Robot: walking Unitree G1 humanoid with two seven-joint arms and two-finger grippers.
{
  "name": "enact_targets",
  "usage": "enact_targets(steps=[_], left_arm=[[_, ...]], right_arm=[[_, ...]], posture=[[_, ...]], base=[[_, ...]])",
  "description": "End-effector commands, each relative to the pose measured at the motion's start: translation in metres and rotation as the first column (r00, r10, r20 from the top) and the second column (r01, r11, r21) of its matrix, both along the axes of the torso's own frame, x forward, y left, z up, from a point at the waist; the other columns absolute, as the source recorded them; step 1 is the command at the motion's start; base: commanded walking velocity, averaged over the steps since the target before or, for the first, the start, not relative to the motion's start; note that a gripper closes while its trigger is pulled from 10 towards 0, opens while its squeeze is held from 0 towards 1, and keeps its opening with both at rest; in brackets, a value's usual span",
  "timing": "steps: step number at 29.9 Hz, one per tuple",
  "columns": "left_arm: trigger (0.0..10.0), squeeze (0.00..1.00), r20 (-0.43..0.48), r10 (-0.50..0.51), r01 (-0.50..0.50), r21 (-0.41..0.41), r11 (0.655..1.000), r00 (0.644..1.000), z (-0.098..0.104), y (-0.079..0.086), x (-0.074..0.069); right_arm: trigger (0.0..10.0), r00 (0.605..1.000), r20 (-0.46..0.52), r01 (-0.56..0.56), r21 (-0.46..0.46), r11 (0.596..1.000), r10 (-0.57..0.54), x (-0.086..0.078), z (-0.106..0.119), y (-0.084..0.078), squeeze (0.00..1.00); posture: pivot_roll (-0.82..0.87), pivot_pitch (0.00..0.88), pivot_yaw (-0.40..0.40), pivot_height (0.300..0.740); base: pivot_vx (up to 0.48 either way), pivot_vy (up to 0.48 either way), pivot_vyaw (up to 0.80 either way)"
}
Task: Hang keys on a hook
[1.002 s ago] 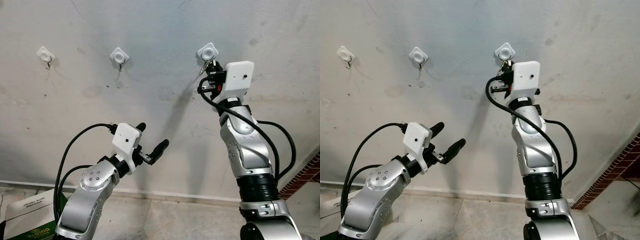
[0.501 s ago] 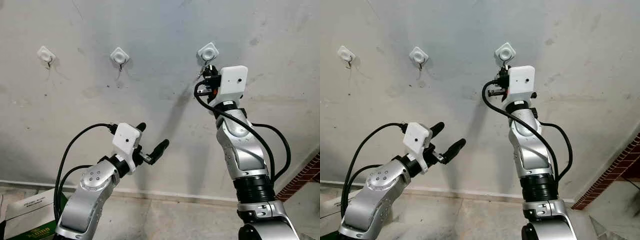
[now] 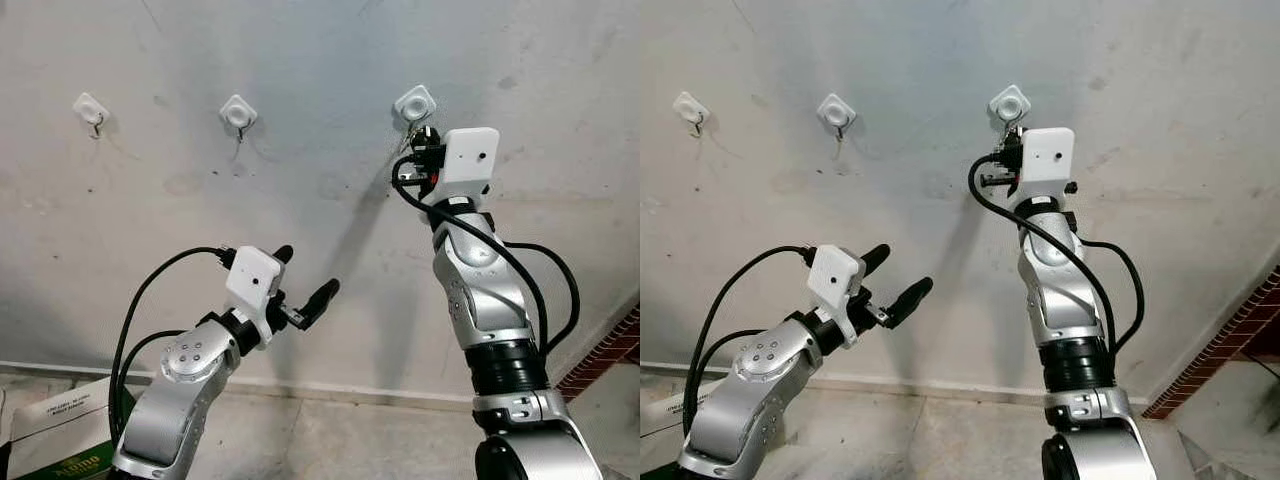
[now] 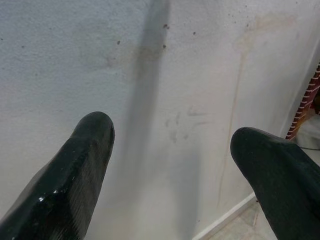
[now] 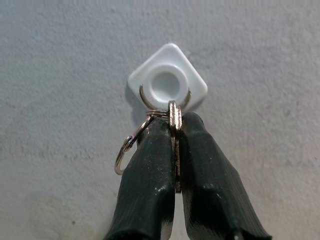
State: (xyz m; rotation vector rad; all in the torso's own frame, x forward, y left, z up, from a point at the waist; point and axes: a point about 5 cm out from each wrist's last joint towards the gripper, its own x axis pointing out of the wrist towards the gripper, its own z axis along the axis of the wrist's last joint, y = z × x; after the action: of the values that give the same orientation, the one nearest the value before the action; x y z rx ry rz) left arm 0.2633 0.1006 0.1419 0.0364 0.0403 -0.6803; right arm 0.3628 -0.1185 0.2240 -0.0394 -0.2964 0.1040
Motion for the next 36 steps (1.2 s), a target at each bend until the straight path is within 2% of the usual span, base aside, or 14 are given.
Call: enact_targets(steps=[1, 10, 15, 28, 34, 35, 36], left_arm=[[10.0, 0.00, 0.010, 0.009, -0.009, 0.014, 1.000, 1.000, 0.001, 0.002, -0.001], [10.0, 0.00, 0.007, 0.010, -0.010, 0.015, 1.000, 1.000, 0.000, 0.003, -0.001], [10.0, 0.00, 0.006, 0.010, -0.010, 0.015, 1.000, 1.000, 0.000, 0.003, -0.001], [10.0, 0.00, 0.005, 0.011, -0.011, 0.014, 1.000, 1.000, 0.000, 0.002, 0.000], [10.0, 0.00, 0.005, 0.010, -0.010, 0.015, 1.000, 1.000, 0.000, 0.003, 0.000], [10.0, 0.00, 0.006, 0.009, -0.010, 0.015, 1.000, 1.000, 0.000, 0.003, 0.000], [10.0, 0.00, 0.006, 0.009, -0.009, 0.016, 1.000, 1.000, 0.000, 0.003, 0.000]], right_arm=[[10.0, 1.000, 0.020, 0.011, 0.001, 1.000, -0.011, 0.003, 0.005, 0.001, 0.00], [10.0, 0.999, -0.011, 0.034, 0.037, 0.999, -0.034, 0.007, 0.000, -0.004, 0.00], [10.0, 0.995, -0.076, 0.073, 0.062, 0.995, -0.068, 0.007, -0.015, -0.011, 0.00], [10.0, 0.984, -0.165, 0.078, 0.030, 0.996, -0.072, 0.003, -0.040, -0.015, 0.00], [10.0, 0.986, -0.155, 0.069, 0.009, 0.998, -0.067, 0.003, -0.041, -0.013, 0.00], [10.0, 0.987, -0.147, 0.069, 0.001, 0.998, -0.068, 0.002, -0.040, -0.013, 0.54], [10.0, 0.988, -0.142, 0.067, -0.002, 0.998, -0.067, 0.002, -0.039, -0.013, 0.76]], posture=[[0.08, 0.000, 0.070, 0.740], [0.08, 0.000, 0.070, 0.740], [0.08, 0.000, 0.073, 0.740], [0.08, 0.000, 0.074, 0.740], [0.08, 0.000, 0.076, 0.740], [0.08, 0.000, 0.077, 0.740], [0.08, 0.000, 0.077, 0.740]], base=[[0.000, 0.000, 0.00], [0.000, 0.000, 0.00], [0.000, 0.000, 0.00], [0.000, 0.000, 0.00], [0.000, 0.000, 0.00], [0.000, 0.000, 0.00], [0.000, 0.000, 0.00]])
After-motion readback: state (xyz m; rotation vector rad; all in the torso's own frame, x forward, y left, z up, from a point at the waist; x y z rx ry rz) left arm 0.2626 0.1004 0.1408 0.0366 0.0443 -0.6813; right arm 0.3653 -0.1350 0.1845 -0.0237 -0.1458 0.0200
